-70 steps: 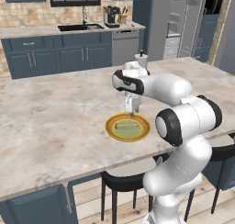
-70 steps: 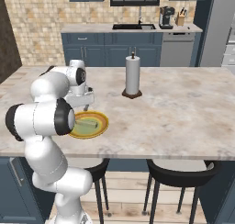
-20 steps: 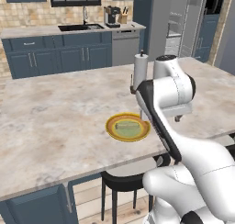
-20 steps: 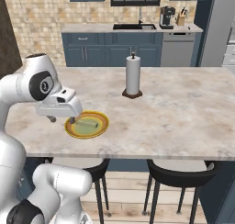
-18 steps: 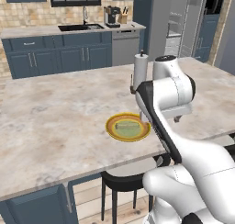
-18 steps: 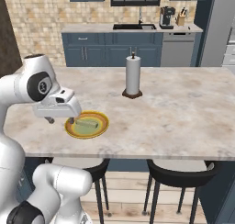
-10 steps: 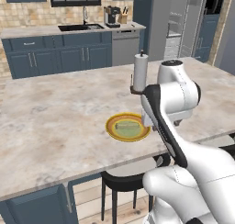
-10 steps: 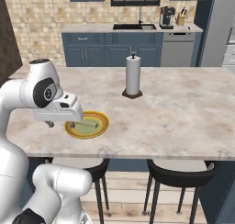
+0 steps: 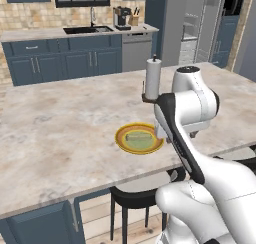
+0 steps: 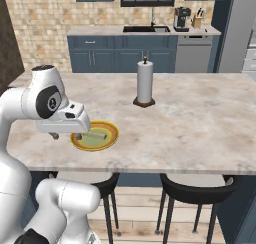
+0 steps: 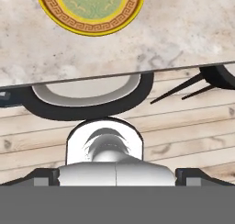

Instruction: Retrieve the butter from the fridge and place it on a plate on the dining table. Then retrieve the butter knife by the fridge and place it near the plate.

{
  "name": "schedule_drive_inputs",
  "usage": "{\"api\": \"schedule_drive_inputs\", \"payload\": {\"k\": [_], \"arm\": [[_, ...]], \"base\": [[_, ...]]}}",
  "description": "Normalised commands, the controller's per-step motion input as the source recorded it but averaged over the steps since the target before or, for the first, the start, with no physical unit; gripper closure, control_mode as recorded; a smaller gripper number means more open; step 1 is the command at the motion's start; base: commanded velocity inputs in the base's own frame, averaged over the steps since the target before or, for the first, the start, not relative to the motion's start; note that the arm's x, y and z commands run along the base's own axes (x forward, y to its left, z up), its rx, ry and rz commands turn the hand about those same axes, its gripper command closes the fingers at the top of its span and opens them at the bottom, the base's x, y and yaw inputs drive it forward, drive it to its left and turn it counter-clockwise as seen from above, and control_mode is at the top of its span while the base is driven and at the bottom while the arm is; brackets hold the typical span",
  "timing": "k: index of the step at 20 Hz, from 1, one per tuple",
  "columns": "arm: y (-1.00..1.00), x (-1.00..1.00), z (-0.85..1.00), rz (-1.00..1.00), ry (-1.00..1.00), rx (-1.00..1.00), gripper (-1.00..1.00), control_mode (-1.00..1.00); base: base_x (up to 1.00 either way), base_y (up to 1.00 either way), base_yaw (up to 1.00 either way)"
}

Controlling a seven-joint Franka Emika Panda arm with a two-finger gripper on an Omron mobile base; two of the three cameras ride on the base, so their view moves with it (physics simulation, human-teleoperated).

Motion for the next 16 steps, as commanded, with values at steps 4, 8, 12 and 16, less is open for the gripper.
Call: {"api": "schedule_drive_inputs", "payload": {"k": [4,8,12,16], "arm": [[0.00,0.00,0.00,0.00,0.00,0.00,-1.00,1.00],[0.00,0.00,0.00,0.00,0.00,0.00,-1.00,1.00],[0.00,0.00,0.00,0.00,0.00,0.00,-1.00,1.00],[0.00,0.00,0.00,0.00,0.00,0.00,-1.00,1.00]], "base": [[-0.11,-0.09,0.00],[-0.35,-0.69,0.00],[-0.22,-0.99,0.00],[-0.22,-1.00,0.00]]}}
